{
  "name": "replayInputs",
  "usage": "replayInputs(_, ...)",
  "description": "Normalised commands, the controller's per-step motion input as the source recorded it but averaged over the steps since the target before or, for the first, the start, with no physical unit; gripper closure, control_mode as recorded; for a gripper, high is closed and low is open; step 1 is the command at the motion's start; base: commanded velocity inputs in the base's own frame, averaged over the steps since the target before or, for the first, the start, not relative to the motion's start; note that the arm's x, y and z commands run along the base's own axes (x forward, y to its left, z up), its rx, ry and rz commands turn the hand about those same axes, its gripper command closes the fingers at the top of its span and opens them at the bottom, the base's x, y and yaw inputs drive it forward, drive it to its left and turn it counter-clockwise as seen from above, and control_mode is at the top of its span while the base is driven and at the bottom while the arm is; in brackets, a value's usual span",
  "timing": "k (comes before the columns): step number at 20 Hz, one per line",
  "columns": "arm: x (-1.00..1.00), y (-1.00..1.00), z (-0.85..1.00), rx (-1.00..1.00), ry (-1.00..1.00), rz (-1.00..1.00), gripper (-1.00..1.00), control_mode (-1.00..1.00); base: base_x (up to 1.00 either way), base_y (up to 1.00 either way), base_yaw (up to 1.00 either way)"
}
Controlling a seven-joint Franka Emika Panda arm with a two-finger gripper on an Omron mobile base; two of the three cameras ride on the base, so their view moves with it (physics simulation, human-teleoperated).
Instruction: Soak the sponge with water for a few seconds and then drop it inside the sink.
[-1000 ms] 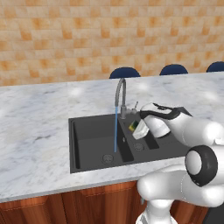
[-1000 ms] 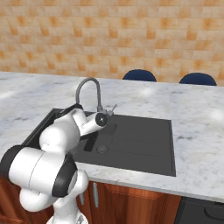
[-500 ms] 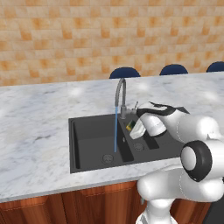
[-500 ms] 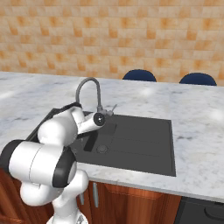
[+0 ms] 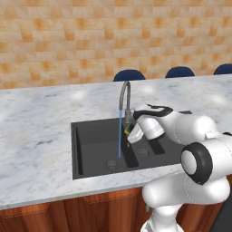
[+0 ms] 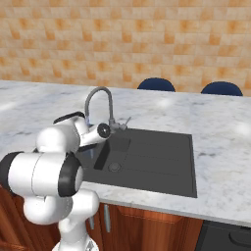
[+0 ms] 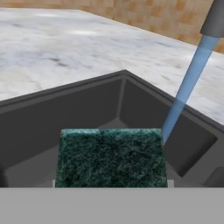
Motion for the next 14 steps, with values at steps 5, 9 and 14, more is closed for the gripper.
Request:
replayInputs(5, 0.19, 0.08, -0.01, 0.00, 0.00, 0.00, 1.00, -1.00, 0.00, 0.00, 0.00)
replayInputs(9, 0.20, 0.01, -0.09, 0.00, 0.00, 0.00, 1.00, -1.00, 0.00, 0.00, 0.00)
replayInputs(14, 0.27, 0.00, -0.14, 0.00, 0.00, 0.00, 1.00, -1.00, 0.00, 0.00, 0.00)
